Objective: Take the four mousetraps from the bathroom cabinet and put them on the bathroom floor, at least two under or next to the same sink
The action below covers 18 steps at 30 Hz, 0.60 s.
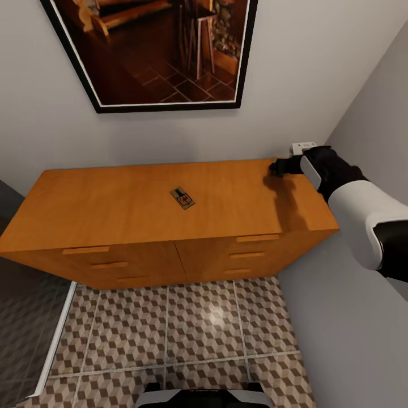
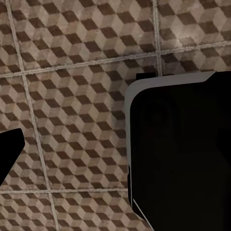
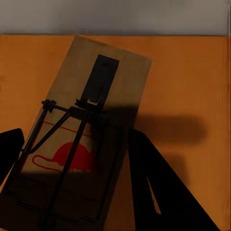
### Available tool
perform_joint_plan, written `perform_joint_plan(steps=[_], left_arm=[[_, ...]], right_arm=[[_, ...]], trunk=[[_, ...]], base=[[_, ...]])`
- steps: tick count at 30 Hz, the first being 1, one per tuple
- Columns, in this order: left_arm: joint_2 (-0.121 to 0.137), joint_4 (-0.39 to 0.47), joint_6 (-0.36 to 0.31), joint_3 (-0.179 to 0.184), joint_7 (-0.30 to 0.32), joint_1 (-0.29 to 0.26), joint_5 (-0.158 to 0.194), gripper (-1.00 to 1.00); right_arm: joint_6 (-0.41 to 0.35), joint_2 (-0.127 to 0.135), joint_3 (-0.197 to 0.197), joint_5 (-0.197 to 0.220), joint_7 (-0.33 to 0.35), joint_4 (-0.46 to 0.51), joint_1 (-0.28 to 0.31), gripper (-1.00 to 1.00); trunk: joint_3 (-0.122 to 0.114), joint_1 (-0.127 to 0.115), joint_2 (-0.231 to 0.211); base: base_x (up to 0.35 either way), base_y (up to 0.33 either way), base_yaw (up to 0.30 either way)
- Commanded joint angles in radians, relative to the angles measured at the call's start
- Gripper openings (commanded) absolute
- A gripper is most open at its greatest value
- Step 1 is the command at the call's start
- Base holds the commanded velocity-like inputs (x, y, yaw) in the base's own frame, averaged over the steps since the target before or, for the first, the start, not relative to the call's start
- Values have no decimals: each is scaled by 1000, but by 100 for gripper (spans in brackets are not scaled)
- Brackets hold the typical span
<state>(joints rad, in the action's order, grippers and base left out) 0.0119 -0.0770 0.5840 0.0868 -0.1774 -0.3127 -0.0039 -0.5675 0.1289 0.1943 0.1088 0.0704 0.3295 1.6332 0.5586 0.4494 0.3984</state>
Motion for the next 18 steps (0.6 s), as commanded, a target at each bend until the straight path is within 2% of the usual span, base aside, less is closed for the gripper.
perform_joint_plan(steps=[1,12,18], left_arm=[[-1,-4,6,8,-7,-2,-1,100],[0,-4,6,8,-7,-2,-1,100],[0,-4,6,8,-7,-2,-1,100]], right_arm=[[-9,1,8,12,-3,8,1,-100],[-97,1,8,12,-43,104,1,-100],[-108,0,8,11,-50,116,1,-100]], trunk=[[1,1,2],[1,1,2],[1,1,2]], base=[[0,0,0],[0,0,0],[-58,79,0]])
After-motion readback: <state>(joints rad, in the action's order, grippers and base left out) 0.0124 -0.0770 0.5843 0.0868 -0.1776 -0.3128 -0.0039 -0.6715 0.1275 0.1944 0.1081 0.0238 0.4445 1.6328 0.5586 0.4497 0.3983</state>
